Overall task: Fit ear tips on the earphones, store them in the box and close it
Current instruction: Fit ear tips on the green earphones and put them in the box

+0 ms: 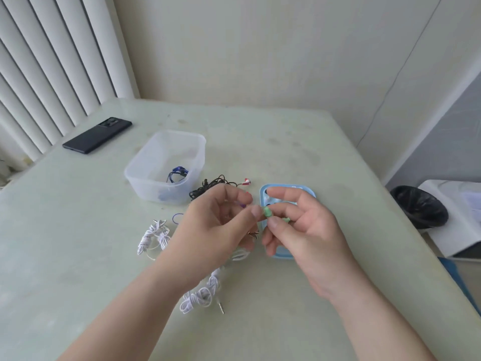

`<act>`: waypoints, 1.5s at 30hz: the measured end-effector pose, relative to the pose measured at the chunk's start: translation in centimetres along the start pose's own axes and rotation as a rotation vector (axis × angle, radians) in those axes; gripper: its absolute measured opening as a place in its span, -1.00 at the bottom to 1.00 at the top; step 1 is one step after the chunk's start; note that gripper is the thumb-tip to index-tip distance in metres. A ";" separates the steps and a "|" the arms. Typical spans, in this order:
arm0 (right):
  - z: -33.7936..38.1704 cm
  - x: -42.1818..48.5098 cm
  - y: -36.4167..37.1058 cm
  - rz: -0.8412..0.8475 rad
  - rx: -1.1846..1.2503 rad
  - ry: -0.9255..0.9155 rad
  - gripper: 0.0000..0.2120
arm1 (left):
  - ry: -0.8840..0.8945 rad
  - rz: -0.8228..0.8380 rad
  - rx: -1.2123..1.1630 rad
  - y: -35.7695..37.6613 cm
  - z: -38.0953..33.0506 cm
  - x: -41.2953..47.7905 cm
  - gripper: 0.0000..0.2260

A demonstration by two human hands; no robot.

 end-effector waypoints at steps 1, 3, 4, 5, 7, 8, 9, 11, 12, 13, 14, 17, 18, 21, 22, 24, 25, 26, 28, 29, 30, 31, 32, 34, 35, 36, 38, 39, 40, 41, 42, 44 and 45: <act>-0.1 0.0 0.0 0.004 -0.081 -0.021 -0.62 | 0.015 0.001 0.045 0.1 0.1 0.0 -0.85; -0.2 -0.2 0.0 0.023 -0.231 -0.083 -0.55 | 0.054 0.029 0.134 0.2 0.3 -0.1 -0.88; -0.1 -0.4 0.1 0.032 -0.278 -0.114 -0.52 | 0.072 0.048 0.171 0.2 0.5 -0.1 -0.87; 0.0 -0.6 0.2 0.034 -0.291 -0.135 -0.50 | 0.093 0.064 0.196 0.1 0.6 -0.2 -0.84; 0.5 -0.6 0.5 0.011 -0.206 -0.137 -0.52 | 0.156 0.068 0.213 -0.2 0.5 -0.4 -0.77; 0.8 -0.5 0.5 -0.014 -0.127 -0.118 -0.55 | 0.191 0.047 0.223 -0.4 0.3 -0.5 -0.73; 0.9 -0.4 0.4 -0.046 -0.047 -0.091 -0.60 | 0.222 0.022 0.240 -0.6 0.2 -0.6 -0.72; 0.9 -0.2 0.0 -0.105 0.038 -0.033 -0.74 | 0.247 -0.018 0.274 -0.6 0.4 -0.7 -0.78; 0.8 -0.2 -0.1 -0.114 0.041 -0.009 -0.80 | 0.242 -0.025 0.277 -0.6 0.5 -0.8 -0.81; 0.7 -0.2 -0.1 -0.112 0.041 0.013 -0.83 | 0.234 -0.019 0.269 -0.6 0.7 -0.9 -0.83; 0.6 -0.2 0.0 -0.101 0.048 0.031 -0.82 | 0.216 0.000 0.250 -0.6 0.8 -1.0 -0.85; 0.5 -0.4 0.4 -0.057 0.099 0.053 -0.83 | 0.179 0.056 0.190 -0.8 1.0 -1.2 -0.91; 0.5 -0.4 0.5 -0.040 0.113 0.051 -0.85 | 0.172 0.071 0.179 -0.9 1.0 -1.3 -0.92; 0.5 -0.4 0.6 -0.006 0.177 0.051 -0.89 | 0.151 0.107 0.125 -0.9 1.1 -1.4 -0.92; 0.6 -0.4 0.6 0.001 0.215 0.063 -0.88 | 0.155 0.118 0.093 -0.8 1.1 -1.5 -0.89; 0.8 -0.4 0.5 0.031 0.292 0.103 -0.81 | 0.172 0.136 0.013 -0.8 1.0 -1.6 -0.81; 0.8 -0.4 0.3 0.050 0.322 0.121 -0.76 | 0.177 0.143 -0.030 -0.9 0.9 -1.5 -0.81; 0.9 -0.3 0.2 0.063 0.343 0.135 -0.72 | 0.174 0.146 -0.072 -1.0 0.9 -1.5 -0.81; 0.8 -0.2 0.0 0.054 0.346 0.143 -0.72 | 0.143 0.140 -0.137 -1.1 0.9 -1.4 -0.81; 0.7 -0.1 0.0 0.039 0.339 0.144 -0.73 | 0.125 0.134 -0.160 -1.0 0.9 -1.3 -0.80; 0.7 -0.1 0.0 0.028 0.334 0.145 -0.74 | 0.113 0.123 -0.178 -1.0 0.9 -1.3 -0.79; 0.6 0.0 -0.1 0.021 0.330 0.145 -0.75 | 0.107 0.107 -0.189 -0.9 1.0 -1.2 -0.79; 0.5 0.0 -0.1 0.016 0.327 0.147 -0.75 | 0.104 0.088 -0.199 -0.9 1.0 -1.1 -0.79; 0.5 0.0 -0.2 0.003 0.323 0.151 -0.73 | 0.097 0.062 -0.219 -0.9 1.1 -1.0 -0.79; 0.6 0.0 -0.3 -0.006 0.326 0.151 -0.72 | 0.091 0.059 -0.222 -1.0 1.2 -0.9 -0.79; 0.6 0.1 -0.4 -0.016 0.332 0.151 -0.73 | 0.087 0.057 -0.219 -1.0 1.3 -0.9 -0.80; 0.7 0.1 -0.4 -0.040 0.349 0.154 -0.79 | 0.084 0.061 -0.205 -1.1 1.3 -0.9 -0.86; 0.8 0.1 -0.4 -0.052 0.352 0.153 -0.83 | 0.085 0.060 -0.196 -1.1 1.3 -0.9 -0.88; 0.8 0.1 -0.4 -0.063 0.343 0.154 -0.88 | 0.086 0.057 -0.187 -1.0 1.2 -0.9 -0.90; 0.8 0.0 -0.3 -0.073 0.328 0.153 -0.91 | 0.087 0.052 -0.181 -1.0 1.2 -1.0 -0.90; 0.8 0.0 -0.3 -0.082 0.313 0.150 -0.92 | 0.087 0.045 -0.182 -1.0 1.3 -1.0 -0.90; 0.7 0.1 -0.3 -0.106 0.308 0.136 -0.93 | 0.070 0.026 -0.205 -1.0 1.4 -0.9 -0.89; 0.8 0.1 -0.4 -0.118 0.312 0.124 -0.91 | 0.063 0.016 -0.215 -1.1 1.4 -0.8 -0.89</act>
Point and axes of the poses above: each hand's wrist, its own x-axis towards the middle knuckle, its own y-axis out of the palm, z = x × y, the point moved 2 cm from there along x, towards the middle knuckle, and after that the axes turned 2 degrees about x, right-handed, at the moved point
